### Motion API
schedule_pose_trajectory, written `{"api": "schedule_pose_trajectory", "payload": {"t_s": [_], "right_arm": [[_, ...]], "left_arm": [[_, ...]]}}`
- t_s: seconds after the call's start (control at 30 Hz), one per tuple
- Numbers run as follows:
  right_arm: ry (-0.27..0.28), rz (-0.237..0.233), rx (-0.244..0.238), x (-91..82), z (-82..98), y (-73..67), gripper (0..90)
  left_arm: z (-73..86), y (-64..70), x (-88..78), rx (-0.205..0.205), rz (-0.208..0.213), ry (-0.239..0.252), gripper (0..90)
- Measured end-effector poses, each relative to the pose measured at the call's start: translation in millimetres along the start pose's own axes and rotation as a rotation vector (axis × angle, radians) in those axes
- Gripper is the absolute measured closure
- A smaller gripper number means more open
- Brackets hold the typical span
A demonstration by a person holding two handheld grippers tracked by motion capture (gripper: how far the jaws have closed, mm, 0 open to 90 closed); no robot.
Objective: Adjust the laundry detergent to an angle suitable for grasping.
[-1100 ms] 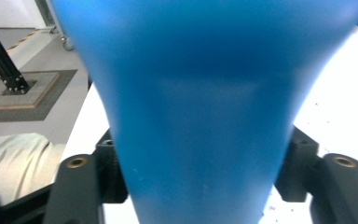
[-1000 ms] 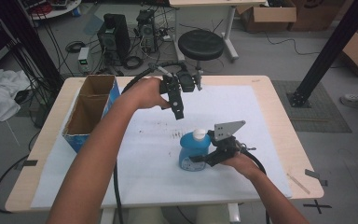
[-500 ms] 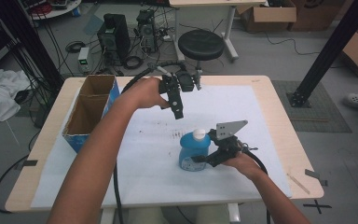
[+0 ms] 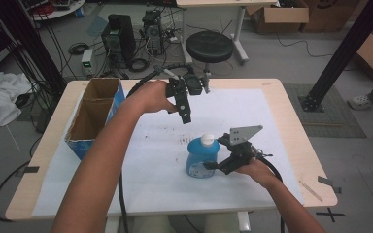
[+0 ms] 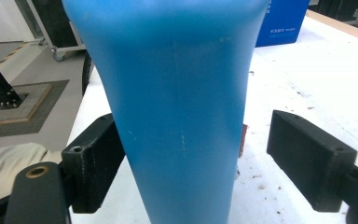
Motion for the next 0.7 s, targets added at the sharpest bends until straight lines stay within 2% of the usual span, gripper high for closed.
{"api": "schedule_pose_trajectory", "payload": {"t_s": [0.2, 0.3, 0.47, 0.7], "right_arm": [[-0.012, 0.015, 0.01, -4.5, 1.5, -1.4, 15.5], [-0.036, 0.032, 0.012, -10.5, 2.7, -3.1, 15.1], [-0.071, 0.052, 0.013, -27.5, 3.9, -6.7, 15.1], [-0.129, 0.091, 0.051, -56.7, 7.1, -9.6, 15.1]], "left_arm": [[0.0, -1.3, 0.6, -0.004, 0.002, 0.0, 23.5], [-0.3, -1.9, 1.6, -0.003, 0.002, 0.0, 23.5], [-2.5, -2.9, 3.5, -0.005, 0.007, 0.003, 23.4], [-4.3, -4.6, 6.0, -0.008, 0.01, 0.006, 23.3]]}}
Point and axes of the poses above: each handheld gripper's, and its own axes: x roughly forward along the jaws, z roughly out of its underside, y roughly to its right, the point moved 1 cm from there along x, roughly forward along the jaws, and after that the axes turned 8 degrees about -z, right-handed, at the moved point
